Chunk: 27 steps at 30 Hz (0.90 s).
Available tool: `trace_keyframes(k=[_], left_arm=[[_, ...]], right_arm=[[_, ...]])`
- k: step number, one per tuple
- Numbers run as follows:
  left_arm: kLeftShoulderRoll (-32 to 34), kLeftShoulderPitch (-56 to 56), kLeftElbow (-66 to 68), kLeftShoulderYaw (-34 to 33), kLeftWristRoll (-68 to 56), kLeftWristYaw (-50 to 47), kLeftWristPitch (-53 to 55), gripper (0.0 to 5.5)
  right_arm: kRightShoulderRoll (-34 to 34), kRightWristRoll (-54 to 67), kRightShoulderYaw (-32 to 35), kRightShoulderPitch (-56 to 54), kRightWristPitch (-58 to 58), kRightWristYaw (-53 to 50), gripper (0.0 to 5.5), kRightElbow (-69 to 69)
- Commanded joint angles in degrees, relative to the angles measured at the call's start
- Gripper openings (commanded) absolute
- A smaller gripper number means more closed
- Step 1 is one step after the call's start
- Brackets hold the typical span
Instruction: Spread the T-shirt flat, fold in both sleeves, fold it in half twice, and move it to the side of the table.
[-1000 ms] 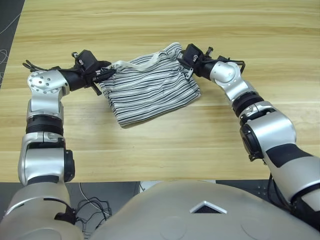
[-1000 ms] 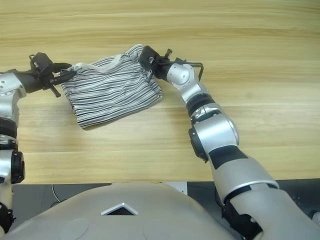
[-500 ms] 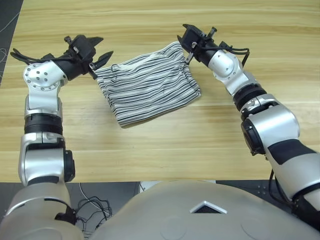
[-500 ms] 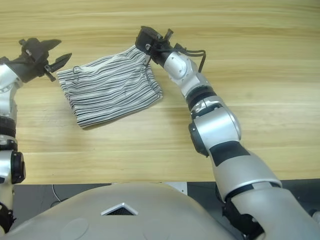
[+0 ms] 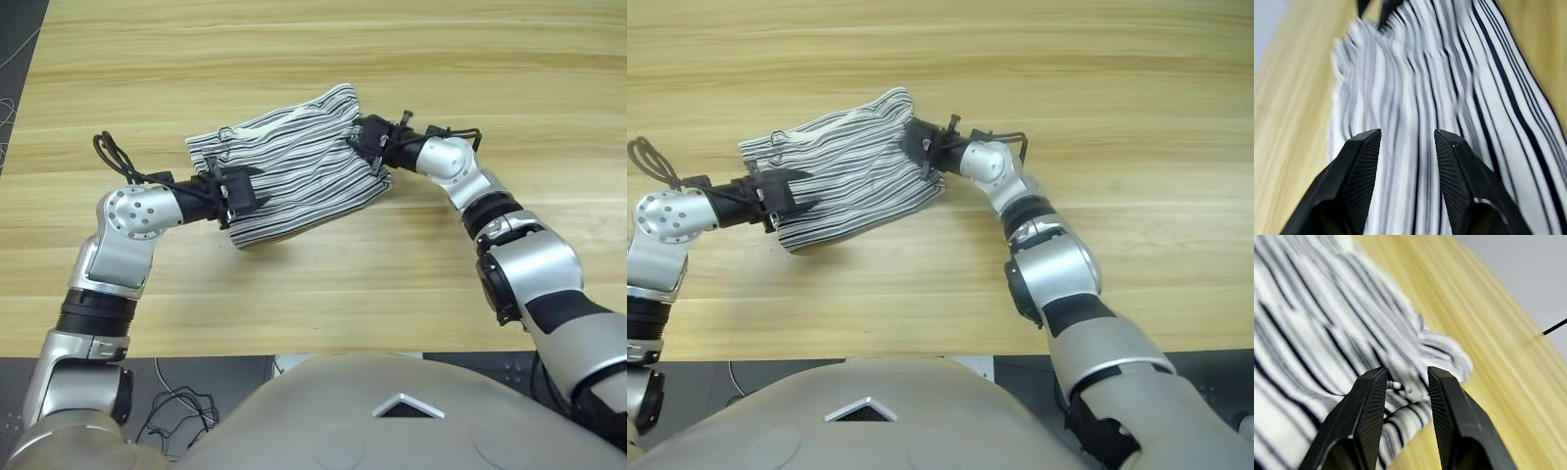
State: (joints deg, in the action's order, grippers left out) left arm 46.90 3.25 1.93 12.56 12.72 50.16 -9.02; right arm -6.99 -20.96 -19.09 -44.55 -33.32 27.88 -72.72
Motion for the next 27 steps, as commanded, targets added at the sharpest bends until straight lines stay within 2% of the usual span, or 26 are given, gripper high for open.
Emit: trace_keyframes(k=[1, 5, 7, 9, 11, 14, 17, 20, 24, 27], left_arm=[[5.46, -3.8, -2.7, 5.02, 11.48, 0.01, -2.1, 2.0], [8.93, -6.18, -4.89, 9.02, 19.37, 1.0, -4.53, 2.0], [10.73, -5.42, -5.22, 9.59, 22.25, 0.67, -6.61, 2.0], [11.57, -1.28, -4.38, 9.84, 27.0, -3.09, -10.89, 2.0], [11.06, 3.34, -3.33, 10.28, 31.49, -9.09, -16.74, 2.0], [10.22, 10.59, 0.22, 11.51, 39.34, -20.61, -25.93, 2.0], [11.64, 17.2, 8.2, 13.26, 46.89, -30.35, -32.22, 2.0], [12.05, 24.51, 14.51, 15.29, 55.06, -43.09, -36.19, 2.0], [11.99, 27.62, 15.54, 19.46, 65.61, -61.11, -37.38, 2.0], [12.71, 28.33, 16.24, 20.85, 69.29, -68.0, -35.97, 2.0]], right_arm=[[-2.28, -5.07, -4.35, 2.16, 1.53, 0.0, 1.5, -0.37], [-6.18, -6.45, -6.76, 4.37, 0.19, 3.18, 1.5, 1.51], [-8.74, -4.57, -6.71, 6.95, -0.88, 8.56, 1.5, 4.99], [-12.7, -0.25, -6.34, 12.97, -0.58, 17.38, 1.5, 15.24], [-16.99, 6.56, -6.24, 21.34, 5.47, 26.5, 1.5, 32.6], [-22.41, 18.05, -7.42, 33.78, 21.01, 35.86, 1.5, 60.17], [-25.36, 26.59, -9.15, 40.56, 34.2, 40.31, 1.5, 75.76], [-26.23, 31.13, -10.54, 44.47, 42.02, 42.06, 1.5, 83.1], [-21.15, 33.58, -11.77, 46.26, 47.35, 37.85, 1.5, 85.32], [-20.68, 36.18, -10.54, 45.88, 49.72, 37.42, 1.5, 87.81]])
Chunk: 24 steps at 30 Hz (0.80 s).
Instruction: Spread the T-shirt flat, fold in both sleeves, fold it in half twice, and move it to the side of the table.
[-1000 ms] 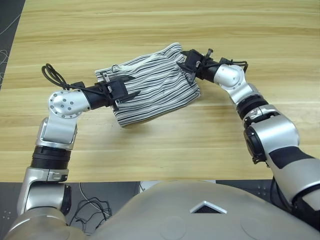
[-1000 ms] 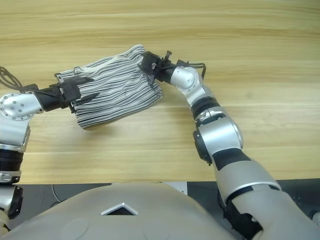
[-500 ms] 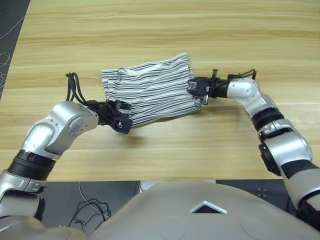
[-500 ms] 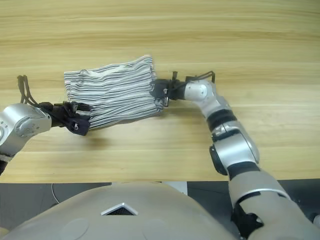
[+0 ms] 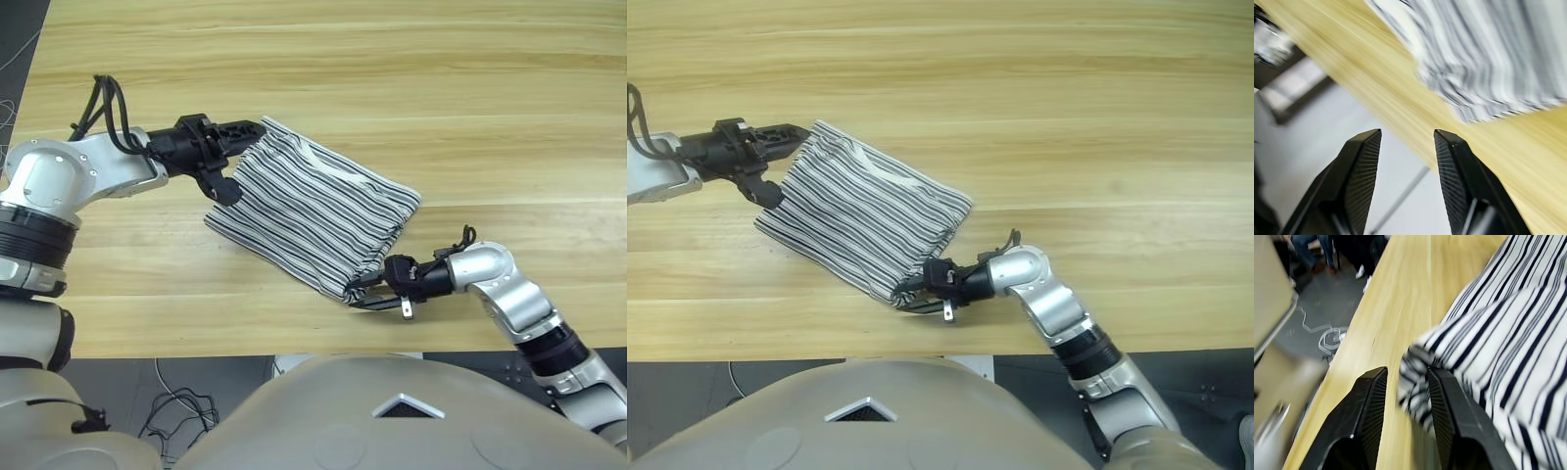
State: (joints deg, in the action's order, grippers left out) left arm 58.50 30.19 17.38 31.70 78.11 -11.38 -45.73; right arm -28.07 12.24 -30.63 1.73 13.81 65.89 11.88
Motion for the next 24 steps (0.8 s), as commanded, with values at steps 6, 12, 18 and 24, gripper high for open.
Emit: trace_keyframes(k=[6, 12, 18, 24], left_arm=[[1.68, 3.78, 8.34, -6.42, -9.92, -4.7, 0.96, 2.0], [-0.14, 3.34, 12.32, -5.5, -14.62, -0.18, -0.17, 2.0], [0.88, -13.29, 5.61, -2.12, -48.29, 26.88, -5.06, 2.0], [2.59, -17.84, -5.12, -7.57, -59.33, 39.02, 1.84, 2.0]], right_arm=[[2.76, 14.42, 13.37, -12.98, 9.81, -3.11, 1.5, 2.52], [4.76, 5.72, 10.55, -22.94, 0.19, -0.85, 1.5, -17.3], [3.77, -4.36, 10.58, -24.7, -11.14, -4.98, 1.5, -28.66], [1.43, -6.4, 13.24, -24.59, -14.22, -5.1, 1.5, -30.41]])
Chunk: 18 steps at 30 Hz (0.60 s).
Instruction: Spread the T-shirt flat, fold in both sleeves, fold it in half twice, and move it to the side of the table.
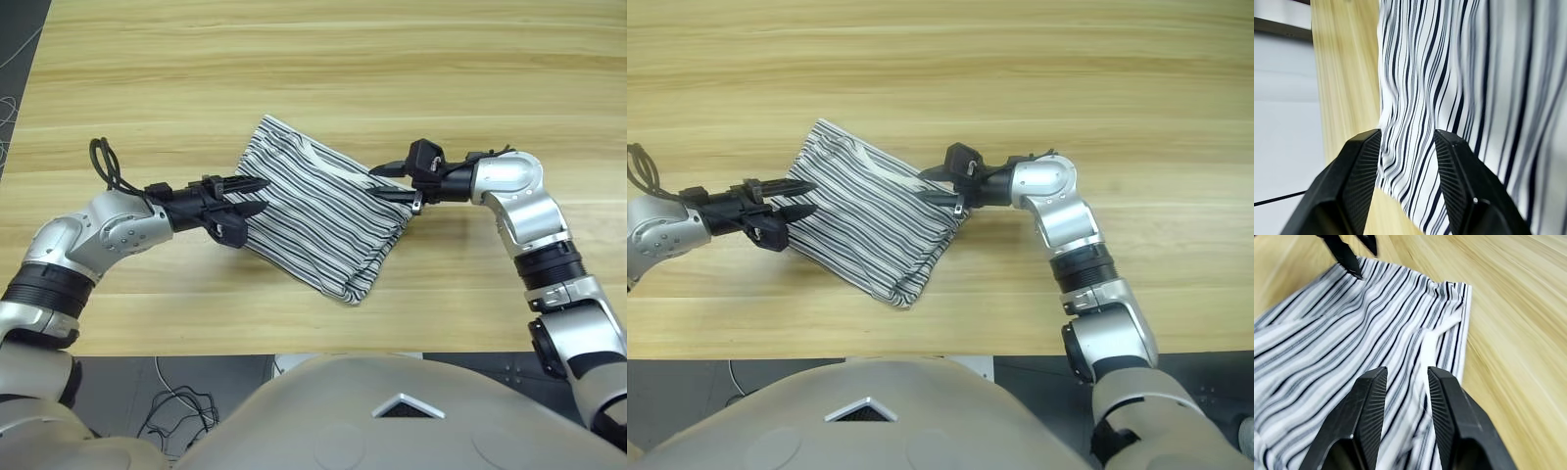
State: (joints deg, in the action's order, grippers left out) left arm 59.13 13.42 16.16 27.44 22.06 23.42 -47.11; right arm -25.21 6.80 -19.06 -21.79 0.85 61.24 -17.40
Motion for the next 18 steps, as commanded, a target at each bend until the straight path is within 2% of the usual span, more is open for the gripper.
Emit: trace_keyframes(k=[1, 7, 18], left_arm=[[1.92, -1.57, -4.99, -4.07, -3.74, 5.23, 4.1, 2.0], [1.54, -6.21, -9.55, -6.63, -2.79, 10.22, 10.03, 2.0], [0.44, -8.56, -6.86, -6.26, 4.84, 12.85, 11.89, 2.0]], right_arm=[[-1.69, -1.14, 1.99, -1.2, -1.51, -0.46, 1.5, -1.44], [-3.22, -4.08, 2.21, -1.27, -4.32, -0.59, 1.5, -4.56], [-4.34, -11.18, -0.2, 0.49, -10.54, -1.15, 1.5, -8.94]])
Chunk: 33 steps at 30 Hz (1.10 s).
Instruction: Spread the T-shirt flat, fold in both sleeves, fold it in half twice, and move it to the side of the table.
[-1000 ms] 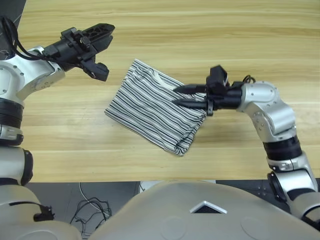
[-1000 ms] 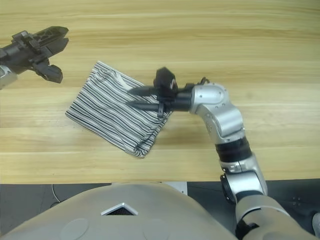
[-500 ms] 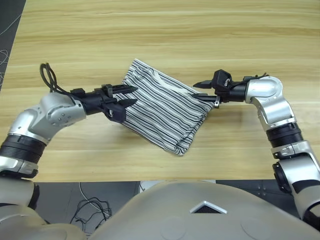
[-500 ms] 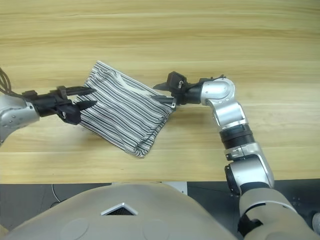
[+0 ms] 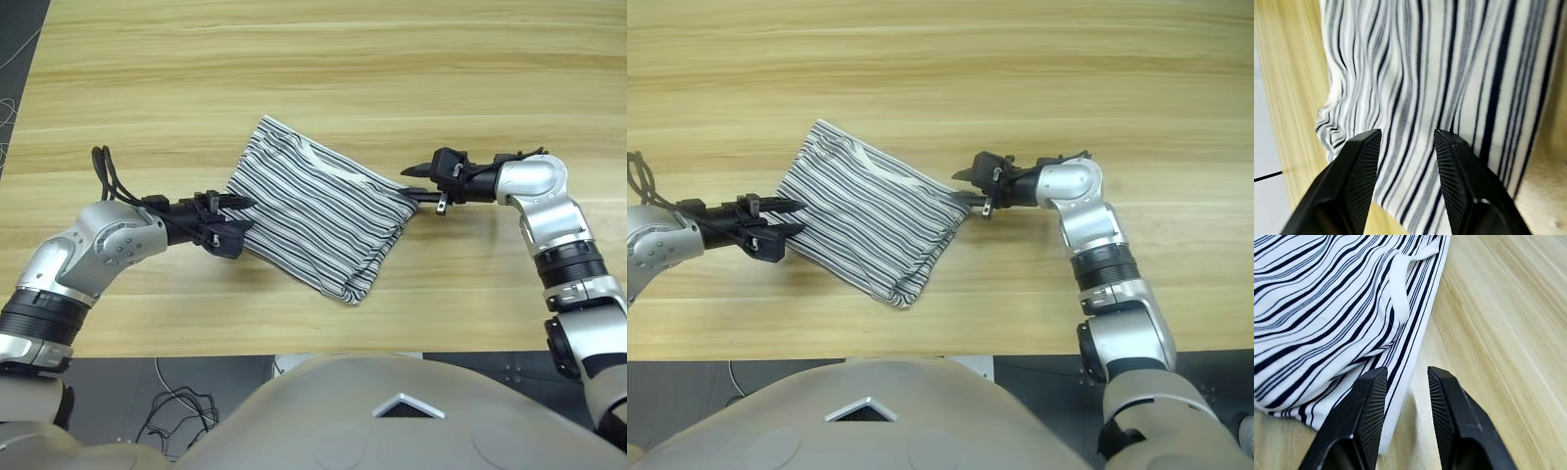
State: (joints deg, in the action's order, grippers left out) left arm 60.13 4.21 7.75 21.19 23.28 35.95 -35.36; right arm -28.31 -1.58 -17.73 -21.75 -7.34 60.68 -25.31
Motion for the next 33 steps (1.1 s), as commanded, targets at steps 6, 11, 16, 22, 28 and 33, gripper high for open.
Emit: trace_keyframes(k=[6, 11, 16, 22, 28, 33], left_arm=[[-4.77, 8.36, 10.74, 6.84, 22.33, -6.57, -2.48, 2.0], [-5.65, 16.66, 12.8, 12.69, 40.54, -19.59, -3.21, 2.0], [-7.44, 22.99, 9.58, 14.86, 47.17, -28.98, -6.69, 2.0], [-6.01, 24.46, 8.85, 16.02, 53.0, -38.94, -8.1, 2.0], [-1.72, 26.33, 9.31, 11.62, 51.7, -45.21, -8.42, 2.0], [8.11, 11.71, -6.93, 4.94, -0.27, -24.97, -7.02, 2.0]], right_arm=[[-3.25, -6.3, -5.78, 5.24, -5.55, 1.36, 1.5, 2.68], [-8.32, -6.52, -9.84, 13.29, -5.22, 5.44, 1.5, 13.67], [-9.17, -4.7, -13.18, 20.71, -1.36, 5.95, 1.5, 24.96], [-5.95, -4.56, -14.94, 22.36, 1.41, 2.58, 1.5, 27.07], [-9.5, -3.2, -9.86, 20.7, 3.04, 1.59, 1.5, 33.58], [-22.37, 5.73, -1.19, 22.17, 7.99, 10.93, 1.5, 45.29]])
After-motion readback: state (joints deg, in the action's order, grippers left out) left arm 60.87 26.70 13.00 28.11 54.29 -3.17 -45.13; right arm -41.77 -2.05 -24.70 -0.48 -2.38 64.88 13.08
